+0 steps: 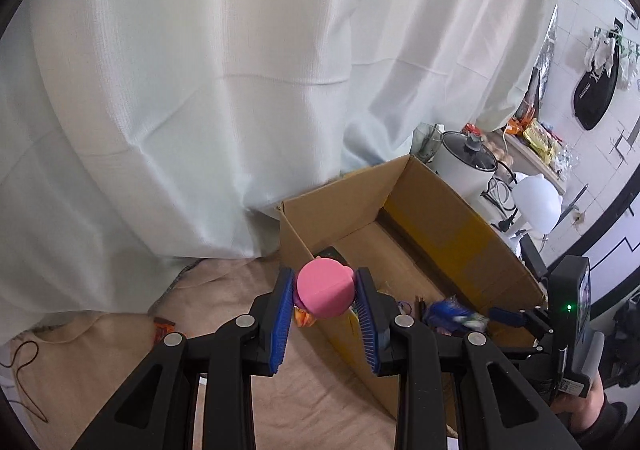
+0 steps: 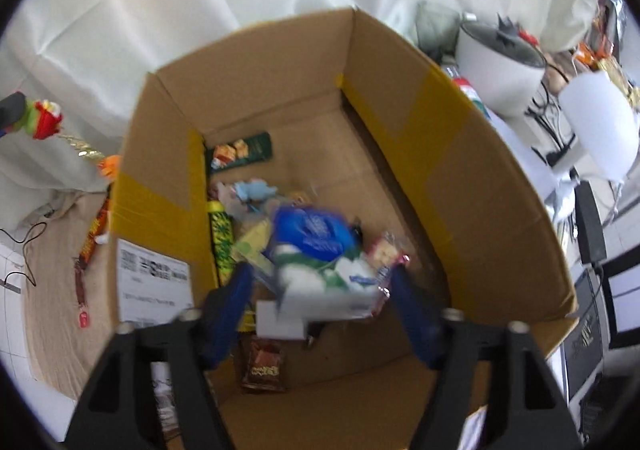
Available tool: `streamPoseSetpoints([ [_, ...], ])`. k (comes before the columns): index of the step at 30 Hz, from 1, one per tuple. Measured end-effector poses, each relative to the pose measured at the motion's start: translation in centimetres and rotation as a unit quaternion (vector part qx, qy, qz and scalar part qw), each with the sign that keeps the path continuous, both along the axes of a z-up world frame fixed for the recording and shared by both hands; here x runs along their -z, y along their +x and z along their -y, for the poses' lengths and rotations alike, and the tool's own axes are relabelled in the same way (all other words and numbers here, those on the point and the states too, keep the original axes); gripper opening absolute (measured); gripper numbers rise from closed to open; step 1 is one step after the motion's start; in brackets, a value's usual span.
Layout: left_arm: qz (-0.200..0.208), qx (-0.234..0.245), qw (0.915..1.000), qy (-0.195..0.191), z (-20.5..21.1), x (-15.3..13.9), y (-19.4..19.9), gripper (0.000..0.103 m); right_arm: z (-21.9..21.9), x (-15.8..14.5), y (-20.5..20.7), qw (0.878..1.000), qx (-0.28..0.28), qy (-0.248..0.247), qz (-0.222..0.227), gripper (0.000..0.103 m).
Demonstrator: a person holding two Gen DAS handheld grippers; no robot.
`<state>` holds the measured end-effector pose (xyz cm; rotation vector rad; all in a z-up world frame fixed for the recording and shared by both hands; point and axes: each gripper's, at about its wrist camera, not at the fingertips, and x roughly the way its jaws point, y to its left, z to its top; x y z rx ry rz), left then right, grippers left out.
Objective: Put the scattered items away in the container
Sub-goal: 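Carry the tissue pack and keychain over the box and release both, then return both tools from the box to the remaining items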
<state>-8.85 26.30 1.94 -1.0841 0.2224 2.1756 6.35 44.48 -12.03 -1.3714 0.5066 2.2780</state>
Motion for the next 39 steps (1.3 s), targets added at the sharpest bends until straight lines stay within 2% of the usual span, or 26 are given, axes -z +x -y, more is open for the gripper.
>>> streamPoseSetpoints([
  [1, -0.001, 0.003, 1.0000, 0.000, -0.2, -0.2, 0.0, 0.031, -0.1, 0.1, 0.3, 1.000, 0.008, 0.002, -0.004, 0.086],
  [3, -0.009, 0.008, 0.9999, 0.000, -0.6, -0.8, 0.2, 0.031, -0.1, 0.2, 0.6, 1.000, 0.006, 0.005, 0.001, 0.100],
  [4, -0.014, 0.010, 0.9998, 0.000, -0.9, -1.2, 0.3, 0.031, -0.1, 0.1, 0.8, 1.000, 0.009, 0.013, 0.001, 0.103],
  [13, -0.065, 0.052, 0.9959, 0.034, -5.3, -7.7, 0.9, 0.031, -0.7, -0.3, 2.2, 0.999, 0.029, 0.024, -0.005, 0.103],
  [19, -0.088, 0.081, 0.9915, 0.051, -9.2, -10.6, 1.8, 0.031, -0.7, -0.3, 2.5, 0.999, 0.031, 0.028, -0.005, 0.103],
  [23, -0.070, 0.090, 0.9929, 0.034, -11.5, -8.2, 1.9, 0.031, -0.7, -0.5, 2.9, 0.999, 0.032, 0.020, -0.009, 0.103],
  [32, 0.020, 0.070, 0.9971, -0.023, -13.4, 2.7, 0.3, 0.031, -0.1, -1.1, 3.6, 0.999, 0.021, 0.018, -0.024, 0.103],
  [36, 0.009, 0.057, 0.9966, -0.058, -14.2, 5.4, 0.5, 0.031, 0.3, -1.0, 3.6, 0.999, 0.010, 0.028, -0.020, 0.103],
  [39, 0.005, 0.054, 0.9963, -0.067, -14.7, 6.4, 0.5, 0.032, 0.3, -1.0, 3.5, 0.999, 0.006, 0.030, -0.020, 0.103],
])
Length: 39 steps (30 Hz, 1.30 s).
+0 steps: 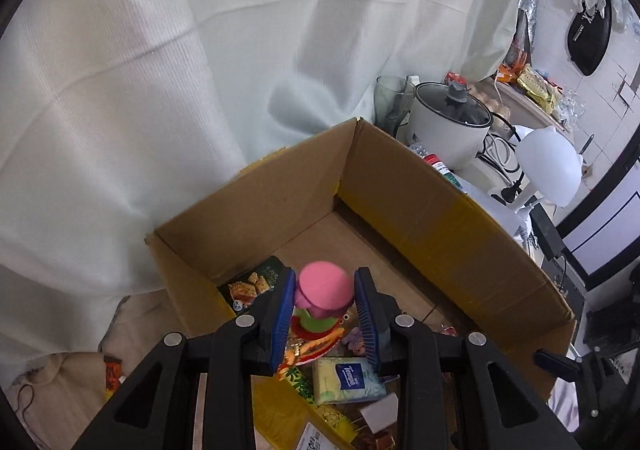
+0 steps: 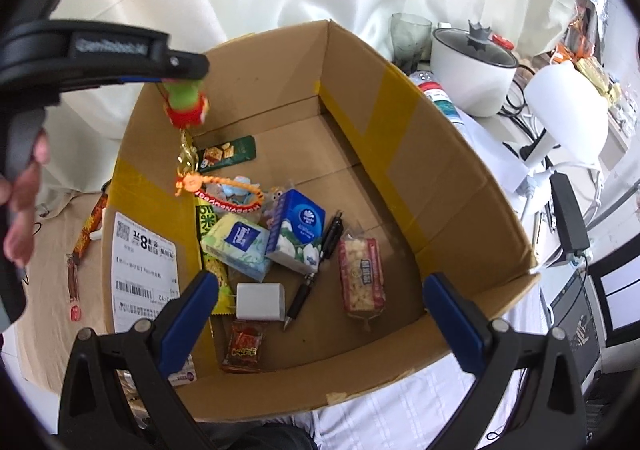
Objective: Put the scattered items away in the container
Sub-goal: 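Return both tools from the box to the remaining items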
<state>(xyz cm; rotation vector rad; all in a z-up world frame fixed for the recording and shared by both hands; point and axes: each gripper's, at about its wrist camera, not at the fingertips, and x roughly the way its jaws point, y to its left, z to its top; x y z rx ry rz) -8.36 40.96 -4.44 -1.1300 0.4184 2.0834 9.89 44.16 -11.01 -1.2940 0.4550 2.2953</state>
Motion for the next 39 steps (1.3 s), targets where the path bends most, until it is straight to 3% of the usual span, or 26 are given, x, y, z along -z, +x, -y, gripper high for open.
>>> streamPoseSetpoints([
  [3, -0.004, -0.019, 0.9992, -0.035, -0.5, 0.6, -0.2, 0.037, 0.0, -0.1, 0.1, 1.000, 0.000, -0.003, -0.003, 0.103],
  [4, 0.001, -0.024, 0.9988, -0.043, -0.5, 0.9, -0.4, 0.059, 0.0, -0.1, 0.1, 1.000, -0.001, -0.003, -0.003, 0.103],
  [5, 0.011, -0.023, 0.9985, -0.049, -0.5, 1.3, -0.5, 0.097, 0.1, -0.1, 0.0, 1.000, -0.001, -0.001, -0.003, 0.103],
  [6, 0.022, -0.019, 0.9981, -0.053, -0.5, 1.7, -0.6, 0.103, 0.1, -0.1, 0.1, 1.000, -0.001, -0.001, -0.003, 0.103],
  [11, 0.046, -0.015, 0.9966, -0.067, 0.0, 3.3, -0.4, 0.103, 0.4, -0.3, 0.0, 1.000, -0.007, 0.000, -0.003, 0.103],
  [17, 0.068, -0.029, 0.9963, -0.044, 2.0, 2.5, -0.6, 0.103, 1.2, -1.4, -0.2, 1.000, -0.016, 0.009, -0.008, 0.103],
  [25, 0.054, -0.112, 0.9923, 0.004, 11.8, -1.5, -1.7, 0.103, 5.7, -6.2, -3.2, 0.995, -0.082, 0.034, -0.050, 0.103],
  [32, 0.031, -0.256, 0.9651, 0.044, 26.6, -2.1, -3.1, 0.103, 12.9, -8.4, -8.7, 0.979, -0.181, 0.024, -0.087, 0.103],
  [39, 0.004, -0.335, 0.9419, 0.020, 37.3, 0.6, -2.2, 0.103, 20.5, -6.8, -13.1, 0.964, -0.253, 0.040, -0.074, 0.103],
])
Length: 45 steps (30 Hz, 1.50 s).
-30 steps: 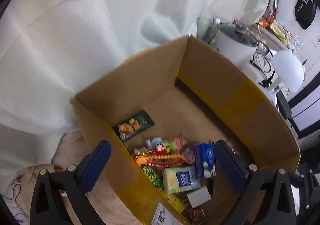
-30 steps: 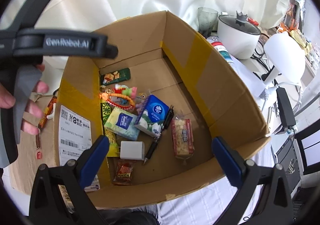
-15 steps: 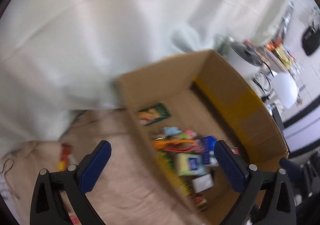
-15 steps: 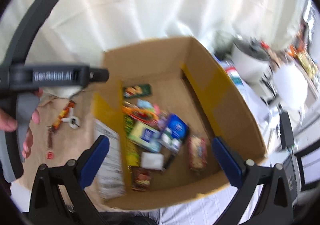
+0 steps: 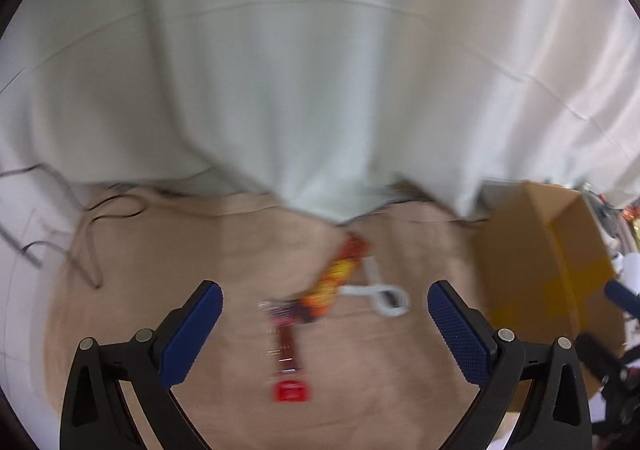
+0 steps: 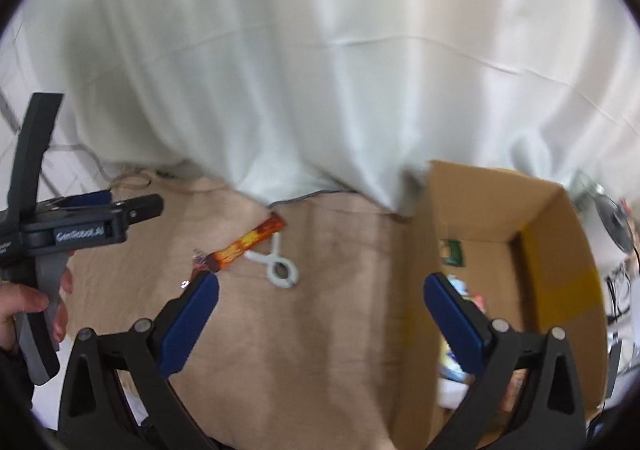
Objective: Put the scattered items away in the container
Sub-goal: 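Return both tools from the box to the remaining items, then grasp the red-labelled meat stick snack with the left tool while the right tool grasps the white clip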
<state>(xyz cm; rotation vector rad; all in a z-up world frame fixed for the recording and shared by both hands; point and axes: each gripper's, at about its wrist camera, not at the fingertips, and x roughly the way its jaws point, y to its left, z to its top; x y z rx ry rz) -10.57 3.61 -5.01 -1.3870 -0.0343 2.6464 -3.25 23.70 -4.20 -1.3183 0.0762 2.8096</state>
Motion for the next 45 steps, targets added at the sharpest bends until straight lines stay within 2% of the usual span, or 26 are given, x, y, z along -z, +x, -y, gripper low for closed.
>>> streamPoseSetpoints([
  [4, -0.018, -0.002, 0.9988, -0.046, 2.6, 2.4, 1.6, 0.103, 3.2, 3.0, -1.7, 0.999, -0.035, -0.027, 0.020, 0.103],
  [9, 0.019, 0.002, 0.9971, -0.074, 3.4, 7.4, 2.4, 0.103, 5.7, 7.6, -2.7, 0.995, -0.051, -0.022, 0.078, 0.103],
  [12, 0.040, 0.013, 0.9953, -0.088, 2.5, 10.3, 2.0, 0.102, 6.2, 9.2, -2.3, 0.995, -0.051, -0.020, 0.081, 0.103],
  [19, 0.085, 0.015, 0.9931, -0.080, 0.8, 15.8, 0.0, 0.081, 5.0, 11.3, -2.2, 0.995, -0.021, -0.036, 0.094, 0.103],
  [22, 0.099, 0.013, 0.9915, -0.083, 0.5, 17.4, -0.9, 0.079, 4.2, 11.8, -2.1, 0.994, -0.009, -0.043, 0.098, 0.103],
  [28, 0.120, 0.015, 0.9886, -0.090, -0.3, 19.4, -1.4, 0.079, 3.9, 12.8, -2.2, 0.993, -0.007, -0.042, 0.110, 0.103],
  [30, 0.117, 0.012, 0.9904, -0.073, -0.1, 19.4, -1.4, 0.070, 3.8, 12.9, -2.3, 0.993, -0.007, -0.044, 0.110, 0.103],
  [32, 0.111, 0.011, 0.9917, -0.063, 0.2, 19.1, -1.3, 0.048, 3.7, 13.0, -2.5, 0.993, -0.007, -0.048, 0.109, 0.103],
  [34, 0.106, 0.014, 0.9927, -0.056, 0.6, 19.0, -1.1, 0.046, 3.5, 13.2, -2.8, 0.992, -0.006, -0.052, 0.111, 0.103],
  [36, 0.101, 0.017, 0.9945, -0.023, 1.5, 18.7, -0.9, 0.041, 3.4, 13.4, -3.2, 0.992, -0.006, -0.056, 0.113, 0.103],
  [37, 0.096, 0.018, 0.9952, 0.000, 2.2, 18.5, -0.7, 0.032, 3.3, 13.5, -3.4, 0.992, -0.006, -0.057, 0.114, 0.103],
  [38, 0.093, 0.020, 0.9954, 0.011, 2.6, 18.2, -0.7, 0.030, 3.3, 13.6, -3.5, 0.992, -0.007, -0.058, 0.114, 0.103],
  [41, 0.088, 0.032, 0.9955, 0.004, 3.2, 17.8, -0.4, 0.028, 3.3, 13.8, -4.0, 0.992, -0.010, -0.059, 0.111, 0.103],
  [45, 0.090, 0.028, 0.9954, 0.016, 4.5, 17.4, 0.2, 0.026, 3.3, 14.1, -4.6, 0.992, -0.012, -0.063, 0.113, 0.103],
])
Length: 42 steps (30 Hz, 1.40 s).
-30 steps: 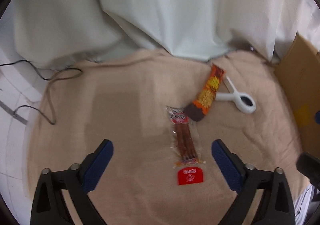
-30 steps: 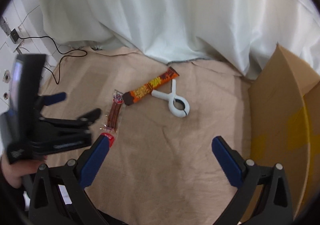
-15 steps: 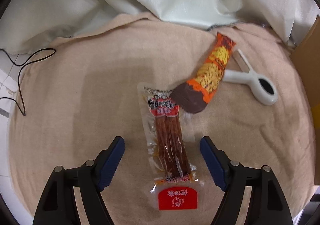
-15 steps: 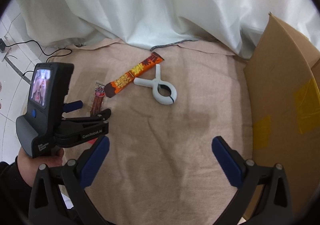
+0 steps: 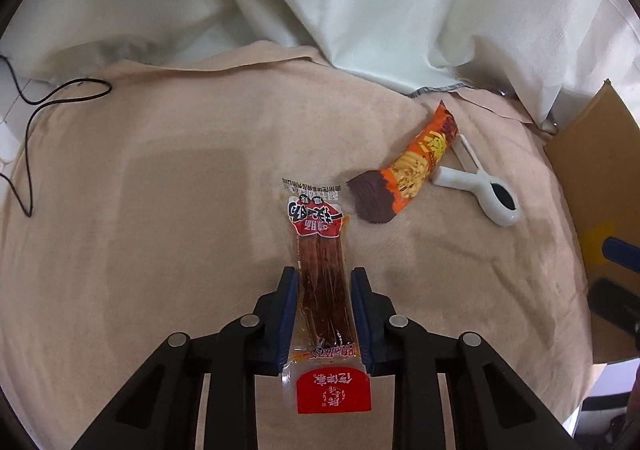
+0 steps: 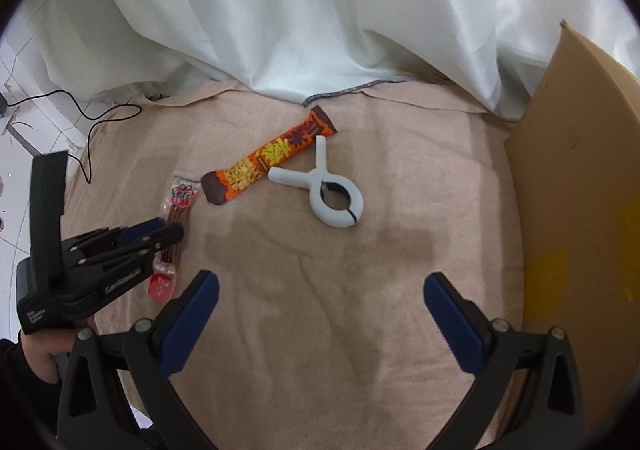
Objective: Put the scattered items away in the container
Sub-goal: 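Grasp the red-labelled meat stick snack with the left tool while the right tool grasps the white clip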
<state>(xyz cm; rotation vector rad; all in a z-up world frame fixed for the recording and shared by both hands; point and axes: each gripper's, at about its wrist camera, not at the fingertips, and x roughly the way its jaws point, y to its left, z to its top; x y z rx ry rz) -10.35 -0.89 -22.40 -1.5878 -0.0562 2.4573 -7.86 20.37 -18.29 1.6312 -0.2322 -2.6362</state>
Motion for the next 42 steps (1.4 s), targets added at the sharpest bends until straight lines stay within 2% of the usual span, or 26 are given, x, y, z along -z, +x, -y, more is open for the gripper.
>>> streamPoseSetpoints([
  [6, -0.007, -0.006, 0.9999, 0.006, 1.5, -1.3, 0.5, 0.026, 0.5, 0.3, -1.5, 1.000, -0.009, 0.009, -0.012, 0.103],
  [14, -0.003, -0.016, 0.9999, 0.003, 3.2, -1.8, 1.4, 0.026, 1.4, 3.2, -5.2, 0.995, -0.070, 0.067, -0.017, 0.102],
  [18, -0.002, -0.020, 0.9998, 0.000, 3.9, -1.7, 1.9, 0.026, 1.7, 4.6, -6.2, 0.994, -0.087, 0.064, 0.003, 0.084],
  [22, 0.001, -0.024, 0.9997, -0.001, 4.2, -1.4, 2.0, 0.026, 2.0, 5.3, -6.7, 0.992, -0.103, 0.074, 0.009, 0.082],
  [23, 0.002, -0.027, 0.9996, -0.001, 4.4, -1.4, 2.0, 0.026, 2.1, 5.5, -6.7, 0.992, -0.107, 0.071, 0.011, 0.078],
  [25, 0.003, -0.032, 0.9995, -0.001, 4.6, -1.4, 2.1, 0.026, 2.3, 5.7, -6.6, 0.991, -0.112, 0.072, 0.011, 0.069],
  [27, 0.011, -0.034, 0.9993, -0.005, 4.6, -1.3, 2.1, 0.026, 2.6, 6.3, -6.7, 0.989, -0.120, 0.081, 0.020, 0.051],
  [29, 0.012, -0.034, 0.9993, -0.008, 4.7, -1.3, 2.1, 0.026, 2.5, 6.1, -6.6, 0.990, -0.124, 0.067, 0.020, 0.047],
  [35, 0.005, -0.032, 0.9994, -0.015, 4.8, -2.0, 1.8, 0.026, 1.7, 4.6, -5.3, 0.994, -0.100, 0.043, 0.000, 0.046],
  [42, -0.024, -0.013, 0.9996, -0.008, 2.7, -5.1, 1.4, 0.026, 0.2, 0.7, -2.2, 0.996, -0.079, 0.027, -0.033, 0.046],
])
